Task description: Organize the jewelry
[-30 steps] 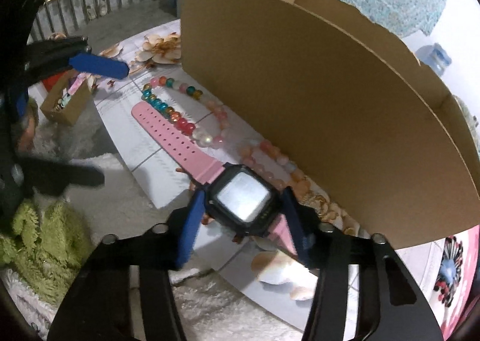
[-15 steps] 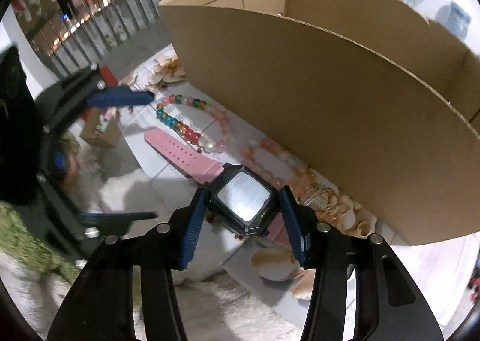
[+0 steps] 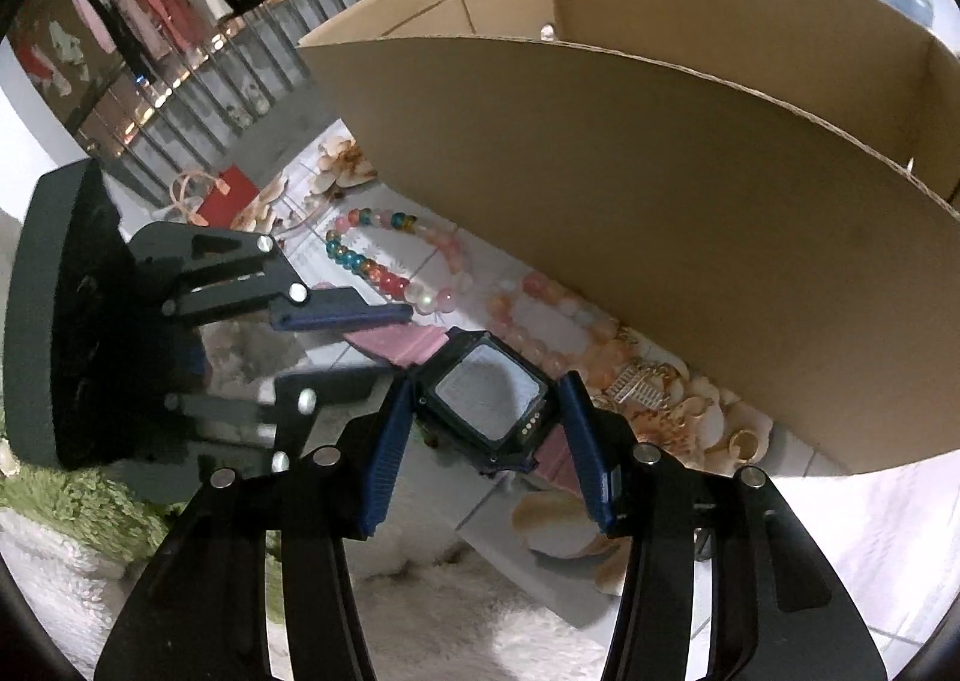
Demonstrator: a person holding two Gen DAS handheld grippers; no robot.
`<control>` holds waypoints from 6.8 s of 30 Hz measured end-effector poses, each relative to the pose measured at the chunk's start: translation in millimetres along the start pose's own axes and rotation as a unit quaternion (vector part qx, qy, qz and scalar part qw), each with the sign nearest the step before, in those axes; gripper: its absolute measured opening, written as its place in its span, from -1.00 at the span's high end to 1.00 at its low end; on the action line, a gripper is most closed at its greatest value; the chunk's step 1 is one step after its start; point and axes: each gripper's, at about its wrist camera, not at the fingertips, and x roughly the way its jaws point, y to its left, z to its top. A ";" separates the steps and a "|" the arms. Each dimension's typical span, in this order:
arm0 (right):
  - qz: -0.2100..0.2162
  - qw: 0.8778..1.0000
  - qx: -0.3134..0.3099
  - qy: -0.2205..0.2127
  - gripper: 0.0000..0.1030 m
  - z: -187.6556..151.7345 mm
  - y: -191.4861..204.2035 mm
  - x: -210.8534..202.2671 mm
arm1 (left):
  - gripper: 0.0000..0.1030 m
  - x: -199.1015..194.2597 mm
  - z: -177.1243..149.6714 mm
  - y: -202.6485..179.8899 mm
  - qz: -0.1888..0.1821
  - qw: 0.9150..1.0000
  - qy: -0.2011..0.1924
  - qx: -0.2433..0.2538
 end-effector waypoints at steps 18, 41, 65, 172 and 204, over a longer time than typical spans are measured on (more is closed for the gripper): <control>-0.232 0.969 -0.073 -0.042 0.50 -46.4 31.2 -24.0 | 0.80 7.3 7.8 23.2 -0.049 0.999 0.013 -0.002; -0.365 0.909 -0.193 -0.050 0.97 -50.0 56.3 23.2 | 0.90 8.2 8.3 21.7 -0.047 0.999 0.003 -0.004; -0.372 0.899 -0.151 -0.176 0.99 56.4 48.2 -89.0 | 0.95 -71.4 114.7 138.4 -0.104 0.985 -0.086 -0.104; -0.351 0.881 0.207 -0.239 -0.84 -45.1 97.1 -52.9 | -0.92 -1.8 -42.8 115.1 -0.027 0.981 0.082 -0.173; -0.168 0.922 0.287 -0.200 0.02 -56.6 75.7 -24.8 | 0.16 -20.8 -38.3 90.7 -0.054 0.988 0.063 -0.127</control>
